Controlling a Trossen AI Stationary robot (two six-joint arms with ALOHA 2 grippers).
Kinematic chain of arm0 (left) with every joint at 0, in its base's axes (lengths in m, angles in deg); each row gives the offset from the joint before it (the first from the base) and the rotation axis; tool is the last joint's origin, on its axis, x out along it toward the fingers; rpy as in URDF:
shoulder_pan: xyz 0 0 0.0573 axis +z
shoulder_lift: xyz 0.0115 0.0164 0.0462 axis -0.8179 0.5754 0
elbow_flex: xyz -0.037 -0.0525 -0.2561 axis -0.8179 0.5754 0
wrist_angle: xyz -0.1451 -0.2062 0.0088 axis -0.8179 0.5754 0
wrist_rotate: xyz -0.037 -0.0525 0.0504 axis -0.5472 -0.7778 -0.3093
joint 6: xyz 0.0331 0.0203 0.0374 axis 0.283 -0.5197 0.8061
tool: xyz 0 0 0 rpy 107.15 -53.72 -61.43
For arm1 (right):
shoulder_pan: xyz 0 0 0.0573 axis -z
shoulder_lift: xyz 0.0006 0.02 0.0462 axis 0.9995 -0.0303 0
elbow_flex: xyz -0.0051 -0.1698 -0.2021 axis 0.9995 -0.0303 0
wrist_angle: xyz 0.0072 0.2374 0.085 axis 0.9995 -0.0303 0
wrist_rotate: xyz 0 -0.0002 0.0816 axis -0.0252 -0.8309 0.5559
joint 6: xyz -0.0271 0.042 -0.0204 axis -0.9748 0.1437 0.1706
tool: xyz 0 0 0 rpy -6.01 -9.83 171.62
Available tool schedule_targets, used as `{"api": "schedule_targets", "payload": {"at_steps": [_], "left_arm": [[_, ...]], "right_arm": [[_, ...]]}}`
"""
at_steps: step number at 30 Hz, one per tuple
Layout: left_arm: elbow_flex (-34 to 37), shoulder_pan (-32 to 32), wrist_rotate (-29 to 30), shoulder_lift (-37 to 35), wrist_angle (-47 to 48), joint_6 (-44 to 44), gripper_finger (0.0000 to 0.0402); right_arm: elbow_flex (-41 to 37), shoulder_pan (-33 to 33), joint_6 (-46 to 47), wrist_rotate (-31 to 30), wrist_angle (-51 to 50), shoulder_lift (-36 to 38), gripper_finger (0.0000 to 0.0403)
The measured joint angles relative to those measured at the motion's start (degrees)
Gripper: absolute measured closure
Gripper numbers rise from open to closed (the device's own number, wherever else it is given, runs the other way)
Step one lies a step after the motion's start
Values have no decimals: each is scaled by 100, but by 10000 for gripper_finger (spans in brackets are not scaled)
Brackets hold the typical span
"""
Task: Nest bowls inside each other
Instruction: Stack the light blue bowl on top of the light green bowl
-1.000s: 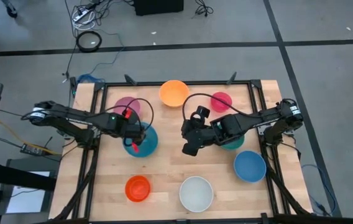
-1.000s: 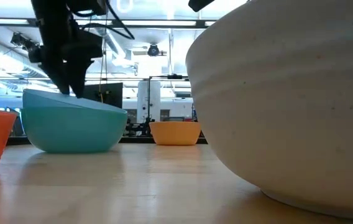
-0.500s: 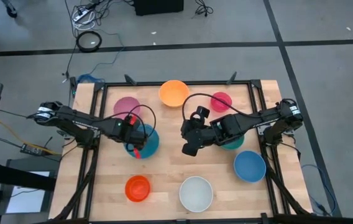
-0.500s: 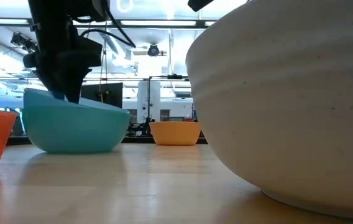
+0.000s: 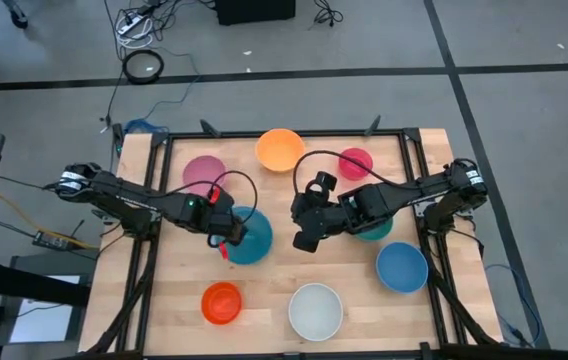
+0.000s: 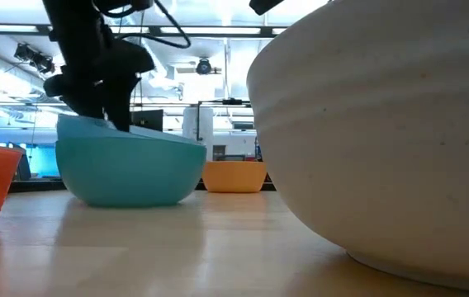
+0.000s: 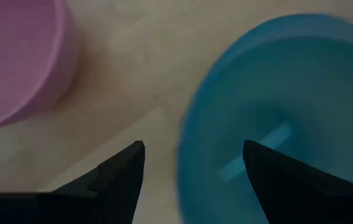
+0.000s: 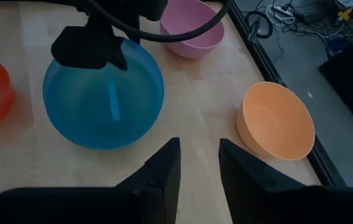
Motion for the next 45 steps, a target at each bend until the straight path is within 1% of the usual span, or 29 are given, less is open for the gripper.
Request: {"api": "schedule_targets", "payload": {"at_steps": [3, 5, 7, 13, 16, 19, 22, 27, 32, 35, 37, 41, 45], "left_arm": [[-153, 0, 148, 0, 456, -38, 122], [-376, -46, 400, -8, 562, 34, 122], [-666, -129, 744, -75, 666, 299, 122], [-1696, -503, 1951, -324, 632, 1579, 122], [-2081, -769, 2495, -491, 685, 2166, 122], [-2312, -1057, 3118, -692, 779, 2430, 122], [-2410, -1220, 3439, -890, 1025, 2351, 122], [-2412, -1317, 3508, -1150, 1600, 1660, 122], [-2410, -1316, 3348, -1132, 2293, 993, 122], [-2408, -1315, 3331, -1048, 2606, 686, 122], [-2384, -1315, 3173, -994, 2771, 473, 122], [-1956, -1315, 2866, -907, 2590, 189, 122], [-1371, -1304, 2586, -738, 1869, 32, 122]], "right_arm": [[-127, 7, 50, -7, 198, 4, 305], [-311, 75, 100, 19, 443, -2, 305], [-527, 203, 193, 129, 740, -3, 305], [-1326, 902, 222, 1037, 1987, -9, 305], [-1607, 1371, 202, 1732, 2491, -4, 305], [-1650, 1929, 245, 2554, 2664, -6, 305], [-1645, 2413, 172, 2975, 2675, 0, 305], [-1646, 2994, -427, 3524, 2657, -6, 305], [-1646, 3178, -1231, 3606, 2621, -13, 305], [-1646, 3196, -1251, 3643, 2596, -17, 305], [-1646, 3124, -1141, 3775, 2608, -17, 305], [-1646, 2800, -1002, 3841, 2651, -20, 305], [-1646, 2519, -955, 3657, 2724, 7, 305]]}}
